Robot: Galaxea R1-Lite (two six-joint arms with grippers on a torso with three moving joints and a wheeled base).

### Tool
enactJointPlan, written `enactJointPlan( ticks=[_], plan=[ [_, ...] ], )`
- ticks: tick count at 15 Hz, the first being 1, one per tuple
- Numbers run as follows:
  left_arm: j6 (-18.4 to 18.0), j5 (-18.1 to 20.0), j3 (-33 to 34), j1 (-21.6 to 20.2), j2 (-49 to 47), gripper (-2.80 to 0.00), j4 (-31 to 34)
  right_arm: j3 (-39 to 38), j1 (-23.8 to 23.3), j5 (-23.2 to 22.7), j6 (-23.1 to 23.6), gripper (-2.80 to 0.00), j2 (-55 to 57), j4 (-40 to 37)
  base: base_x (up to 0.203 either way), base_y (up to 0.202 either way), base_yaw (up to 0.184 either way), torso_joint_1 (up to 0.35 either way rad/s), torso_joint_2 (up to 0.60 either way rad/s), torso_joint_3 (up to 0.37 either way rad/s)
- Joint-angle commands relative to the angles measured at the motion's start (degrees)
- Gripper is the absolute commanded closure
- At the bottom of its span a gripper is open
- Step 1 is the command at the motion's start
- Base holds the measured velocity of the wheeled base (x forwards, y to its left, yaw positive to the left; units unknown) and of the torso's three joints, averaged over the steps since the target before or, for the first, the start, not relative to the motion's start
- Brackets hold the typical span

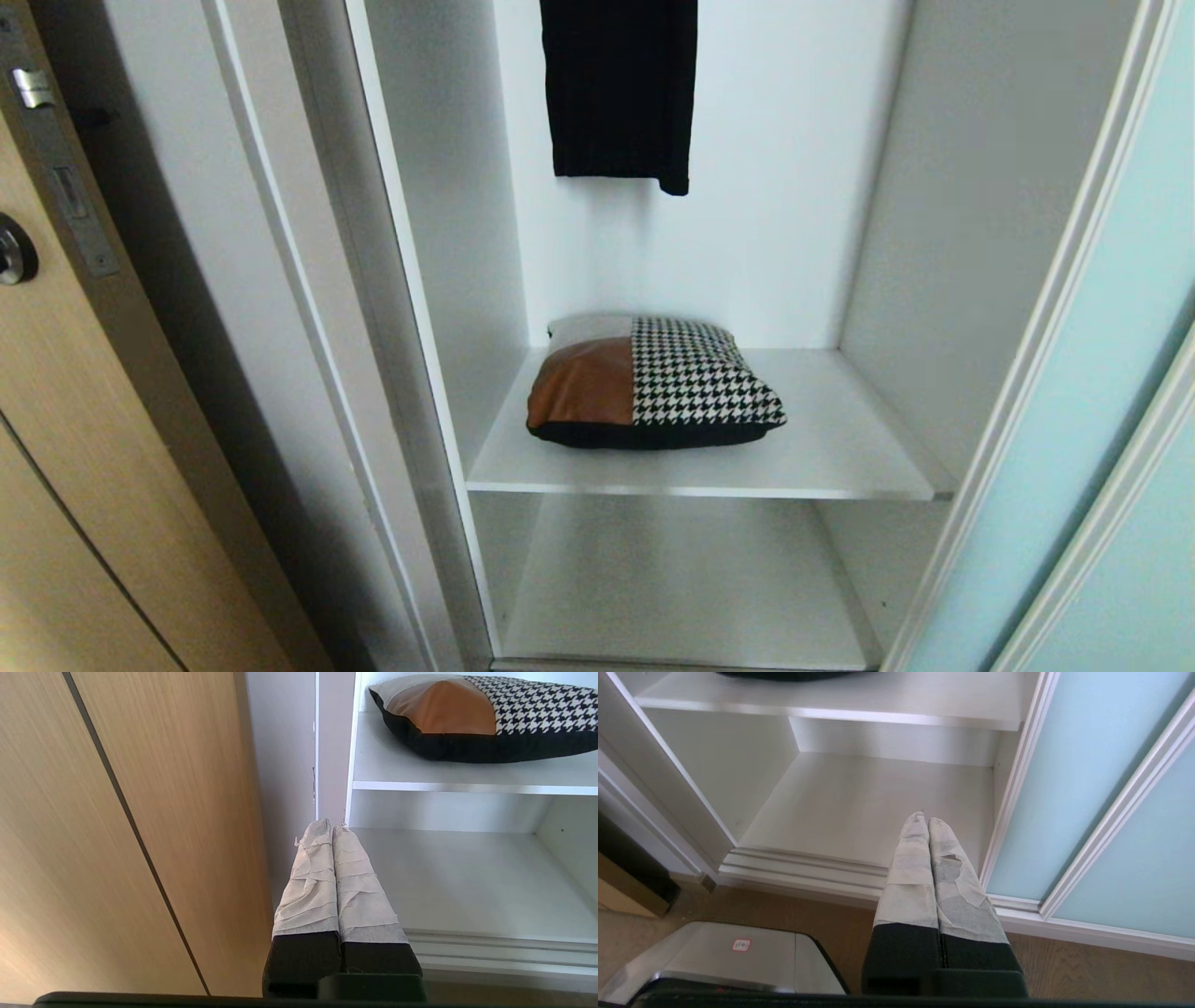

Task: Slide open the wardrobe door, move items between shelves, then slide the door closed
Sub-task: Close the door

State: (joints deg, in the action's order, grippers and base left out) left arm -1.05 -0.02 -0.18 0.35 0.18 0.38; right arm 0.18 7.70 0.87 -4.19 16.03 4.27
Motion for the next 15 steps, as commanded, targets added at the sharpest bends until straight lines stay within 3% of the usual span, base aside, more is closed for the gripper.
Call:
enactJointPlan(
  ticks=[1, 3, 5, 7, 9, 12, 15],
  plan=[
    [-0.01, -0.06, 0.01, 0.00, -0.18, 0.00, -0.03, -0.26, 0.05, -0.08, 1.18, 0.00, -0.03, -1.52, 0.000, 0.000, 0.000, 0.000, 0.00, 0.000],
    [-0.01, -0.01, 0.01, 0.00, -0.18, 0.00, 0.01, -0.26, 0.08, -0.02, 2.70, 0.00, -0.03, -2.80, 0.000, 0.000, 0.000, 0.000, 0.00, 0.000],
    [-0.01, 0.01, 0.01, 0.00, -0.18, 0.00, -0.03, -0.26, 0.05, 0.19, 2.56, 0.00, -0.03, 1.44, 0.000, 0.000, 0.000, 0.000, 0.00, 0.000],
    [-0.01, 0.02, 0.01, 0.00, -0.18, 0.00, 0.01, -0.17, 0.07, -0.09, 2.78, 0.00, 0.11, -4.59, 0.000, 0.000, 0.000, 0.000, 0.00, 0.000],
    [-0.01, 0.02, 0.01, 0.00, -0.18, 0.00, -0.03, -0.26, -0.02, -0.17, 2.42, 0.00, 0.00, -4.40, 0.000, 0.000, 0.000, 0.000, 0.00, 0.000],
    [-0.01, -0.01, 0.01, 0.00, -0.18, 0.00, -0.03, -0.24, -4.89, -0.17, 2.57, 0.00, -1.09, -4.36, 0.000, 0.000, 0.000, 0.000, 0.00, 0.000],
    [-0.01, 0.01, 0.01, 0.00, -0.18, 0.00, -0.03, -0.23, -6.78, -0.32, 4.77, 0.00, -11.30, -4.40, 0.000, 0.000, 0.000, 0.000, 0.00, 0.000]
  ],
)
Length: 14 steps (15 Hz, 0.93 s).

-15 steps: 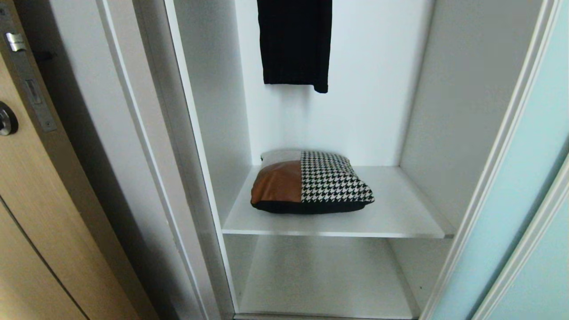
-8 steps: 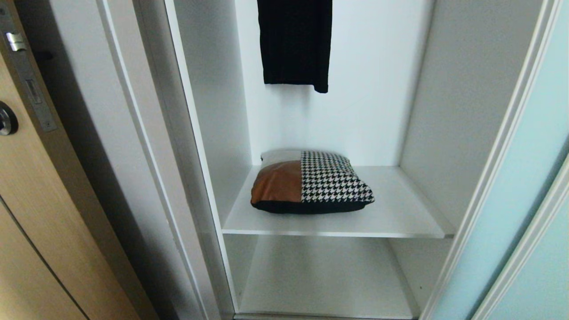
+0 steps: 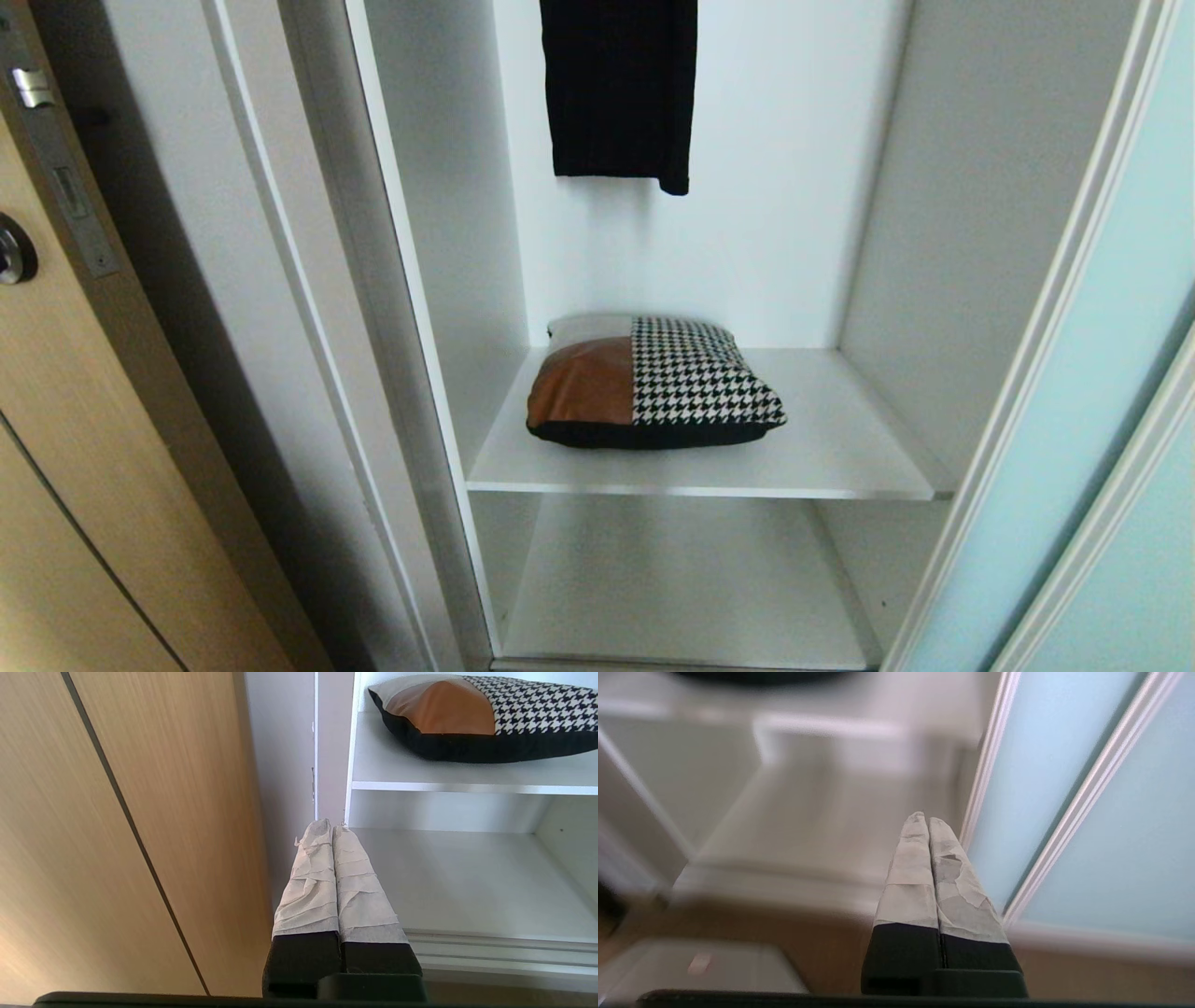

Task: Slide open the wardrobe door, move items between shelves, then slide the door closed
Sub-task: Close the door

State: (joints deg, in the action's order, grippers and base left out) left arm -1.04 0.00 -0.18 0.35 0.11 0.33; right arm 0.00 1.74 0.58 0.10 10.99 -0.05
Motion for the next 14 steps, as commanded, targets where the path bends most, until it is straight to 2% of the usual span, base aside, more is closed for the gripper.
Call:
enactJointPlan(
  ticks=[1, 4, 8, 14],
  plan=[
    [-0.01, -0.09, 0.01, 0.00, -0.11, 0.00, 0.02, -0.06, -1.13, -0.06, 0.89, 0.00, -9.43, -0.16, 0.000, 0.000, 0.000, 0.000, 0.00, 0.000],
    [-0.01, -0.09, 0.01, 0.00, -0.11, 0.00, 0.02, -0.01, -1.65, -0.81, 2.42, 0.00, -11.08, -0.21, 0.000, 0.000, 0.000, 0.000, 0.00, 0.000],
    [-0.01, -0.09, 0.01, 0.00, -0.11, 0.00, 0.02, 0.00, -1.74, -0.58, 0.16, 0.00, -11.08, -0.13, 0.000, 0.000, 0.000, 0.000, 0.00, 0.000],
    [-0.01, -0.09, 0.01, 0.00, -0.11, 0.00, 0.02, 0.00, -1.74, -0.57, 0.07, 0.00, -11.08, -0.13, 0.000, 0.000, 0.000, 0.000, 0.00, 0.000]
  ],
)
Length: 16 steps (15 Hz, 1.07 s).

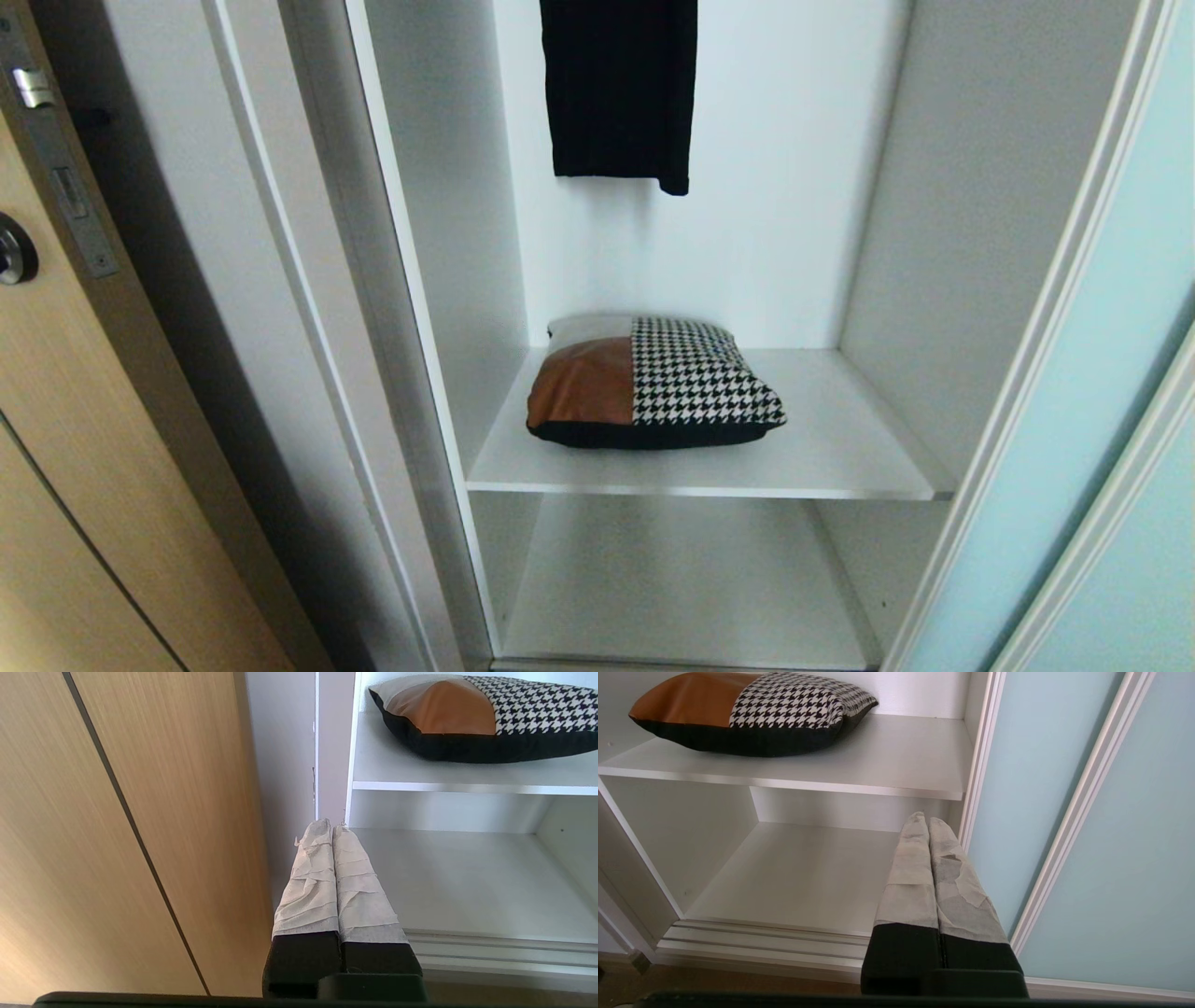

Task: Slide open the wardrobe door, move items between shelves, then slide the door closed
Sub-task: Close the door

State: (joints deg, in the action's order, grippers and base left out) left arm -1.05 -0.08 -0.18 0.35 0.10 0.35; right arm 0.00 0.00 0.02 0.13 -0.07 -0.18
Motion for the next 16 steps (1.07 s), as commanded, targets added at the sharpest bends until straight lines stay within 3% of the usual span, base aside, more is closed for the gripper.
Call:
enactJointPlan(
  ticks=[1, 16],
  plan=[
    [-0.01, -0.01, 0.01, 0.00, -0.10, 0.00, 0.00, 0.00, 0.00, 0.06, 0.04, 0.00, -0.01, 0.00, 0.000, 0.000, 0.000, 0.000, 0.00, 0.000],
    [0.17, -0.01, 0.18, 0.00, -0.10, 0.00, -0.44, 0.00, 0.00, -0.02, -0.04, 0.00, -0.01, 0.00, -0.010, 0.000, 0.000, 0.001, 0.00, 0.000]
  ],
)
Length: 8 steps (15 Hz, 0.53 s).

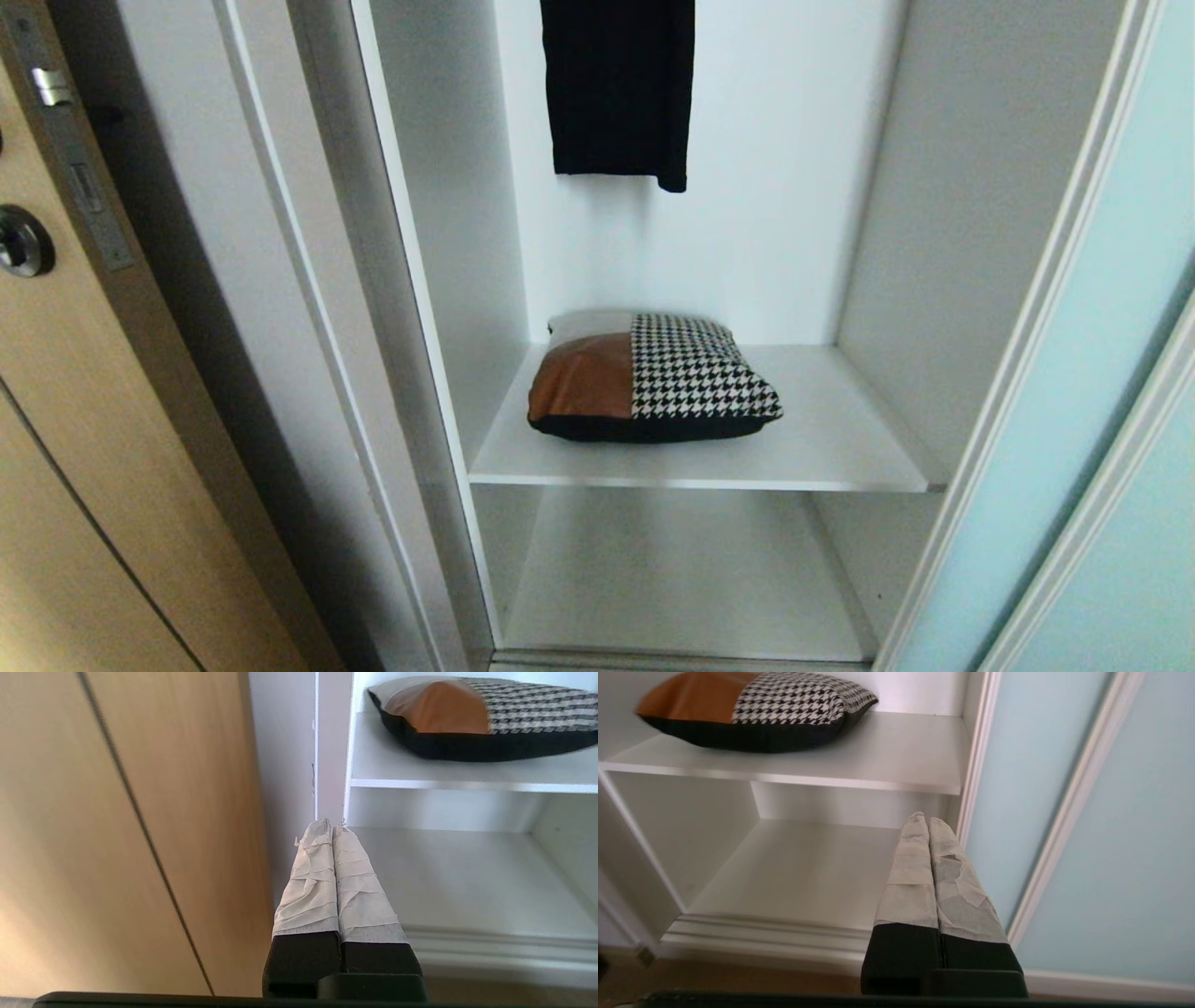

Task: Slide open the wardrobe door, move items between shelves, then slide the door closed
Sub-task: Close the door

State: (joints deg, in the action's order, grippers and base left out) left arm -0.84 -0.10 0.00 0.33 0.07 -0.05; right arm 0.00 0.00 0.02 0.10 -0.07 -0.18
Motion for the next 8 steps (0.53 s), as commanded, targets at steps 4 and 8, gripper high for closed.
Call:
enactJointPlan(
  ticks=[4, 8],
  plan=[
    [0.49, 0.01, 0.09, 0.02, -0.07, 0.00, -0.12, 0.00, 0.00, 0.03, 0.05, 0.00, -0.01, 0.01, -0.196, 0.000, 0.000, 0.003, 0.00, 0.005],
    [0.59, 0.10, 0.09, 0.02, -0.07, 0.00, -0.12, 0.00, 0.00, 0.06, -0.01, 0.00, -0.01, 0.01, -0.193, 0.000, -0.001, 0.006, 0.00, -0.003]
  ],
)
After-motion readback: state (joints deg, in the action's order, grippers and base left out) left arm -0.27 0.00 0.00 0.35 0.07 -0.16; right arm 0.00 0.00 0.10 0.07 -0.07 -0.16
